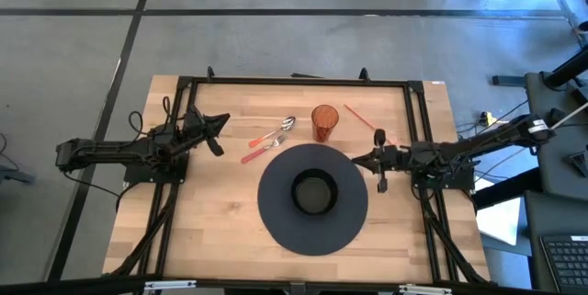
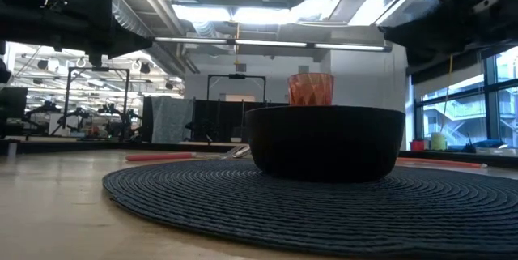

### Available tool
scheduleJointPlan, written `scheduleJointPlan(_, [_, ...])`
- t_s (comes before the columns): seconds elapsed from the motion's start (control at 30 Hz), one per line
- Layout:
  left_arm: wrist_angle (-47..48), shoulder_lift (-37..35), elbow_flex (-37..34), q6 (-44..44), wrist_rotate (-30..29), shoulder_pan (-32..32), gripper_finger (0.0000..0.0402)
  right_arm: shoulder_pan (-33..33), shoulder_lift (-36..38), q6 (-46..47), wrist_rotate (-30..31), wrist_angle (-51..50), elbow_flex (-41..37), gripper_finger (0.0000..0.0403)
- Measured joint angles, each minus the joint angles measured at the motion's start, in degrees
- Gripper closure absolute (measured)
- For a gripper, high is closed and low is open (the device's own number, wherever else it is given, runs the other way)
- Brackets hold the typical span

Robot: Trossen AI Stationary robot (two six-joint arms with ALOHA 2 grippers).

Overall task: Pick & Place Utensil
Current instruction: Put the brown cup at the top right of the black table mat

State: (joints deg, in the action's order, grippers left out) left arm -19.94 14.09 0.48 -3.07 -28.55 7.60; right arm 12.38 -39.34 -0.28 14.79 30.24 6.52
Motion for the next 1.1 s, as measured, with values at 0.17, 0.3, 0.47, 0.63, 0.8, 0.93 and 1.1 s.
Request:
scheduleJointPlan(0.17, [0.0,0.0,0.0,-0.7,0.0,0.0,0.0398,-2.4,2.0,-0.2,-3.0,-0.1,-0.2,0.0399])
scheduleJointPlan(0.3, [0.0,0.0,0.0,-0.7,0.0,0.0,0.0398,-4.4,3.7,-0.2,-5.7,-0.7,-0.2,0.0399])
scheduleJointPlan(0.47, [0.0,0.0,0.0,-0.7,-0.1,0.0,0.0398,-6.4,5.3,-0.4,-7.8,-0.7,-0.2,0.0400])
scheduleJointPlan(0.63, [0.0,0.0,0.0,-0.1,-0.1,0.0,0.0398,-7.8,5.4,0.2,-8.0,-2.0,-0.2,0.0400])
scheduleJointPlan(0.8, [0.0,0.0,0.0,-0.1,0.1,0.0,0.0398,-8.7,5.4,1.2,-8.0,-3.0,-0.2,0.0400])
scheduleJointPlan(0.93, [0.0,0.0,0.0,-0.2,-0.1,0.0,0.0398,-8.8,5.4,1.5,-8.0,-4.5,-0.2,0.0400])
scheduleJointPlan(1.1, [0.0,0.0,0.0,-0.2,-0.3,0.0,0.0398,-8.8,5.4,1.3,-7.9,-5.8,-0.2,0.0400])
